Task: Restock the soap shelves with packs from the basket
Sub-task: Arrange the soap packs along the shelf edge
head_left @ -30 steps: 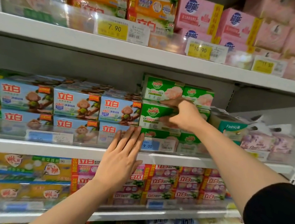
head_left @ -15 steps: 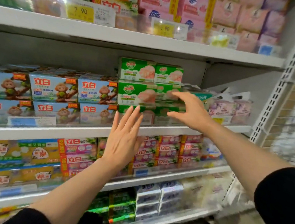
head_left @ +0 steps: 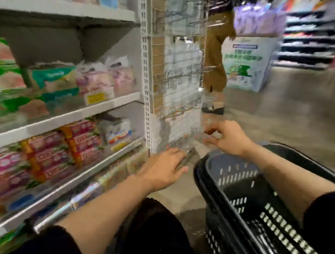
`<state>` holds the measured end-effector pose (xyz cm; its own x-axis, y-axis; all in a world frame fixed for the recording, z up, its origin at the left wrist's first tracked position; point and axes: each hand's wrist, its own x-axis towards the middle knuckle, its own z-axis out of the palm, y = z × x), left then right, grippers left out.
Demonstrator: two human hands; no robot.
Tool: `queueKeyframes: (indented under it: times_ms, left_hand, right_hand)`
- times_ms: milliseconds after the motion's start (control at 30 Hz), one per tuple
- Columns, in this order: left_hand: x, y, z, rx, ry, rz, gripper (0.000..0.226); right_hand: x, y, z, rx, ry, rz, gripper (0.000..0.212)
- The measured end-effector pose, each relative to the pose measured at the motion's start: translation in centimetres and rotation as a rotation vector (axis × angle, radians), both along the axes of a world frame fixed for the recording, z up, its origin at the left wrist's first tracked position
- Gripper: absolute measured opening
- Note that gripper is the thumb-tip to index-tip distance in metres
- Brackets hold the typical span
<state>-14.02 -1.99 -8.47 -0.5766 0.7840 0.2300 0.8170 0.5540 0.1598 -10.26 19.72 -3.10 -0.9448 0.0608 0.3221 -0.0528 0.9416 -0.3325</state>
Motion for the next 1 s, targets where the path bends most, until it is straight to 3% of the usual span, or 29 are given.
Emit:
queueKeyframes:
  times_ms: [233,467,633,700,767,833,933,1000]
  left_hand:
    - [1.0,14.5,-3.1,-0.059,-0.158,-0.357,0.034]
    - [2.7,28.0,-9.9,-0.674,-0.272,-0.539,0.052]
    - [7.4,34.0,-17.1,-0.835,-0.318,-0.625,0.050]
    - [9.6,35.2,-20.5,-0.839,-0.325,-0.644,0.043]
    - [11.5,35.3,-23.9,-0.867,-0.378,-0.607,0.042]
    - [12.7,34.3,-27.0,-0.909,-0.427,-0.554,0.037]
    - [12.9,32.6,-30.9,-1.004,-0.506,-0.470,0.040]
    - [12.5,32.0,-32.4,-1.086,-0.579,-0.425,0.050]
  right_hand:
    - [7.2,12.6,-9.1,-0.125,-0.154,-0.301,0.014]
    - [13.7,19.5,-22.1,-0.419,-0.603,-0.590,0.034]
    - [22.1,19.2,-31.5,-0.587,-0.871,-1.005,0.036]
    - [24.9,18.3,-34.3,-0.638,-0.826,-1.236,0.041]
    - [26.4,17.2,-36.3,-0.753,-0.760,-1.427,0.059]
    - [26.9,16.0,-37.9,-0.882,-0.756,-1.505,0.076]
    - [27.0,14.7,-39.7,-1.025,-0.776,-1.557,0.067]
    - [26.9,14.0,-40.6,-1.103,-0.626,-1.654,0.071]
